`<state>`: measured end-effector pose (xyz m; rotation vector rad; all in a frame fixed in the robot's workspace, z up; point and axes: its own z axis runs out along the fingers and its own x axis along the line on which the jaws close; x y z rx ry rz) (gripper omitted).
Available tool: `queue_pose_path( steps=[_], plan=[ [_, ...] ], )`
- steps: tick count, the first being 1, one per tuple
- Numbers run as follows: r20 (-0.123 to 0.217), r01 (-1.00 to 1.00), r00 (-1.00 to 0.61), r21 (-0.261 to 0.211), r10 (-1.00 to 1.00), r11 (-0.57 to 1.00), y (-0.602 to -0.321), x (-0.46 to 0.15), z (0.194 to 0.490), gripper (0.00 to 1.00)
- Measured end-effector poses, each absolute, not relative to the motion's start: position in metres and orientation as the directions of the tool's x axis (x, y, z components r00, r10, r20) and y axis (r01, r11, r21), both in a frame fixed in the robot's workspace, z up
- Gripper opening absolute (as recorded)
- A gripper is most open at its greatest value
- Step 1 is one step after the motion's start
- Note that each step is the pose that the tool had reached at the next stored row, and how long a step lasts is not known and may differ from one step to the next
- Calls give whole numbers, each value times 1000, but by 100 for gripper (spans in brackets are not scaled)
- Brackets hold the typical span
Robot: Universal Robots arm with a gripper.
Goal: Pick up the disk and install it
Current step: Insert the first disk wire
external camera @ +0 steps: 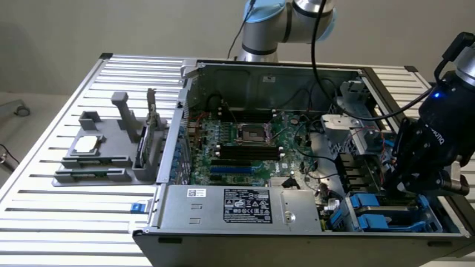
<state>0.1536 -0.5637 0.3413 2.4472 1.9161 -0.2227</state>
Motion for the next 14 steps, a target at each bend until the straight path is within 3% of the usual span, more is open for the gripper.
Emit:
queue_pose_path(
  steps=[10, 12, 14],
  plan=[
    [-129, 960, 261, -71, 957, -272, -564, 157, 344, 20],
    [-130, 958, 266, -74, 955, -277, -564, 157, 345, 12],
    [-131, 956, 271, -78, 954, -283, -564, 158, 346, 11]
  ],
)
